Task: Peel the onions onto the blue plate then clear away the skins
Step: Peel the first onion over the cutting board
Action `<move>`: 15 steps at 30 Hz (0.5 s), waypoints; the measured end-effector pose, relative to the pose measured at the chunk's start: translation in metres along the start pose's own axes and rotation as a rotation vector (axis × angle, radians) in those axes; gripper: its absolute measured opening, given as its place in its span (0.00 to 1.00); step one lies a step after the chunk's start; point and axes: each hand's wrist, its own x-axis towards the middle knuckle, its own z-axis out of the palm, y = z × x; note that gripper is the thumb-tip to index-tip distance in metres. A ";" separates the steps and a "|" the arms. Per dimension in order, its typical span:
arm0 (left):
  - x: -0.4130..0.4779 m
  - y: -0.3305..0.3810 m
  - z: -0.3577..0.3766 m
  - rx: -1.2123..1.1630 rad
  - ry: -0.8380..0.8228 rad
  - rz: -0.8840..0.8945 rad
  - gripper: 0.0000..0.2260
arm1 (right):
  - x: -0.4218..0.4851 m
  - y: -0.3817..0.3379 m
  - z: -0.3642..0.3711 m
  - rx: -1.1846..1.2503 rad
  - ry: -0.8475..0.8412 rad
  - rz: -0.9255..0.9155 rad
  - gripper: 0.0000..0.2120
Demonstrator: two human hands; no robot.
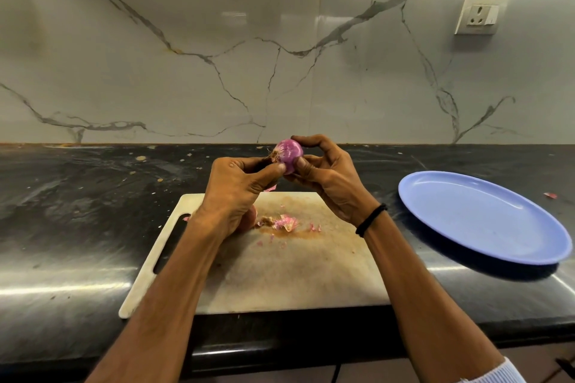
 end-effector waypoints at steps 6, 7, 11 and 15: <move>0.002 -0.002 -0.001 0.066 0.037 -0.002 0.12 | 0.000 0.001 0.000 -0.020 0.000 0.015 0.22; 0.002 -0.003 -0.001 0.090 0.038 0.001 0.12 | 0.000 0.000 0.001 -0.019 -0.001 0.018 0.21; 0.001 -0.004 -0.002 0.170 0.041 0.030 0.11 | -0.001 0.000 0.002 -0.017 -0.009 0.023 0.21; 0.001 -0.002 -0.004 0.159 0.060 0.065 0.12 | 0.000 -0.002 0.001 0.062 -0.018 0.025 0.20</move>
